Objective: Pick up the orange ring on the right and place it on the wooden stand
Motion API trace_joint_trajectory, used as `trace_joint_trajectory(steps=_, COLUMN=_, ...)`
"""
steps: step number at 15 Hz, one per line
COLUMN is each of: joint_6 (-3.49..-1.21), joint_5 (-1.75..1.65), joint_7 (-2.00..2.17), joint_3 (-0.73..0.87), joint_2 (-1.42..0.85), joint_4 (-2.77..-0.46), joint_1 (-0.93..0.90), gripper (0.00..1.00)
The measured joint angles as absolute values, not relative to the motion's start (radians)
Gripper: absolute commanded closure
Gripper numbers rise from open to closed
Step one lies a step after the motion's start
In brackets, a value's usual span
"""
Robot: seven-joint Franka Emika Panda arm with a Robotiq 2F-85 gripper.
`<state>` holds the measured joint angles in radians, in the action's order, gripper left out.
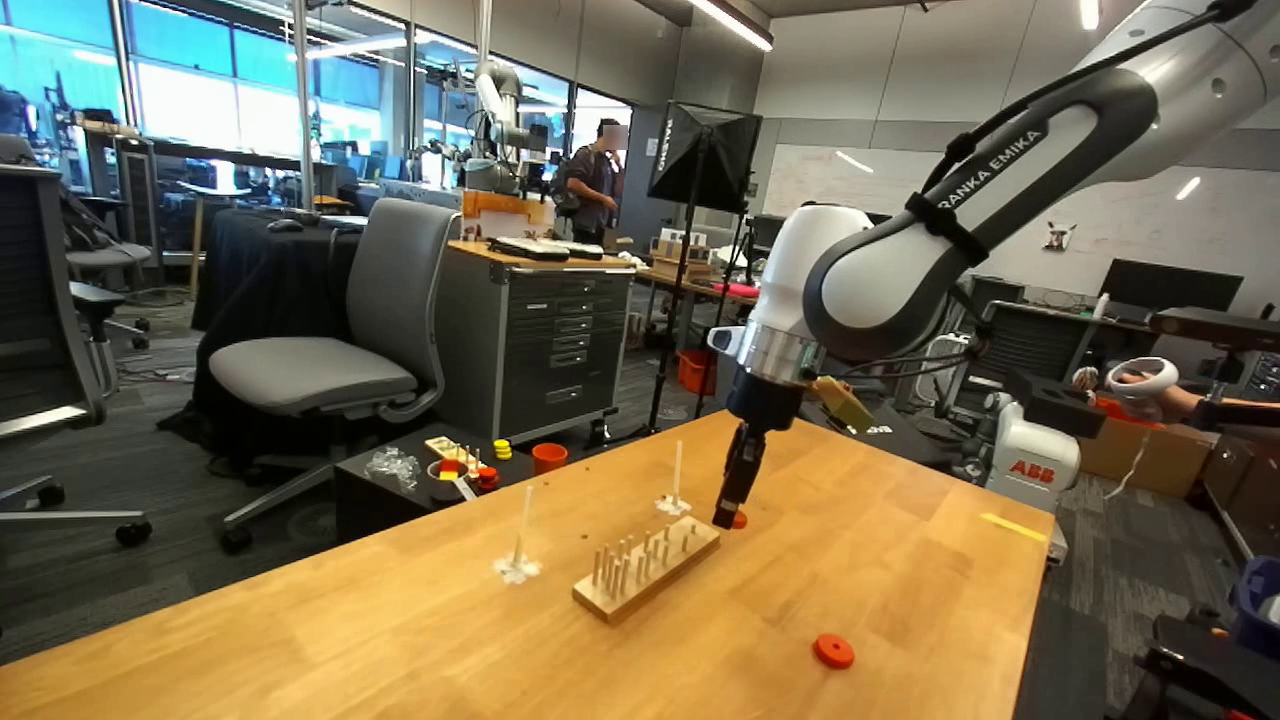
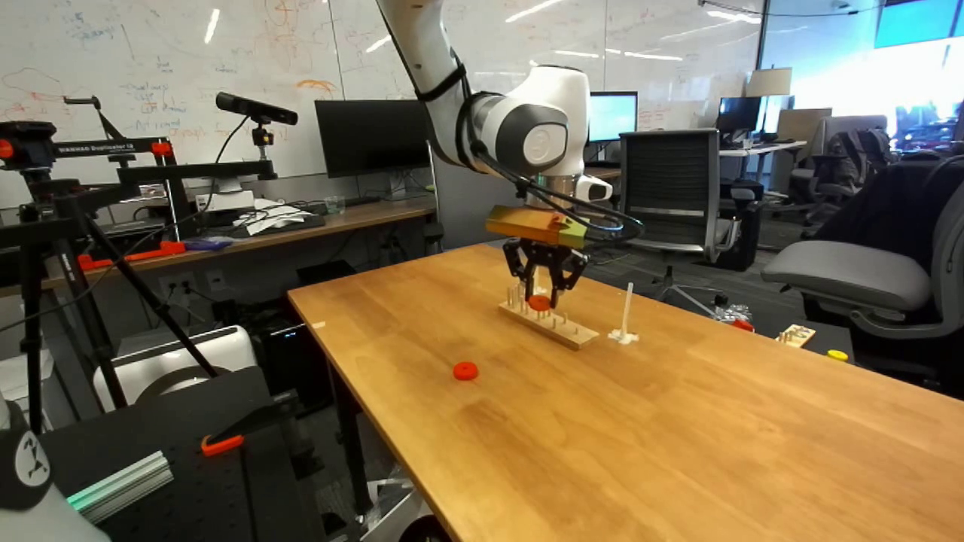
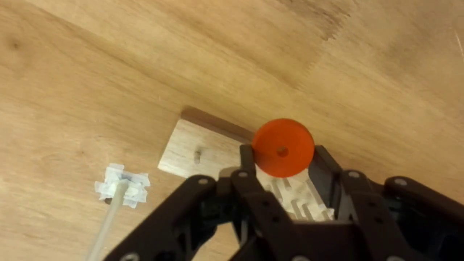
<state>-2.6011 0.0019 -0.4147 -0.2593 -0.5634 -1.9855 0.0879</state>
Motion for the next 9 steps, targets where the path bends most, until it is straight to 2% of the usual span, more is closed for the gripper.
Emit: trace_joint_trajectory(steps=9, joint_6=-2.495, joint_5=0.047, joint_7=-0.416, joint_3=-0.262, joint_2=-0.599, joint_4=-1.882, joint_1=0.077, gripper=0.82)
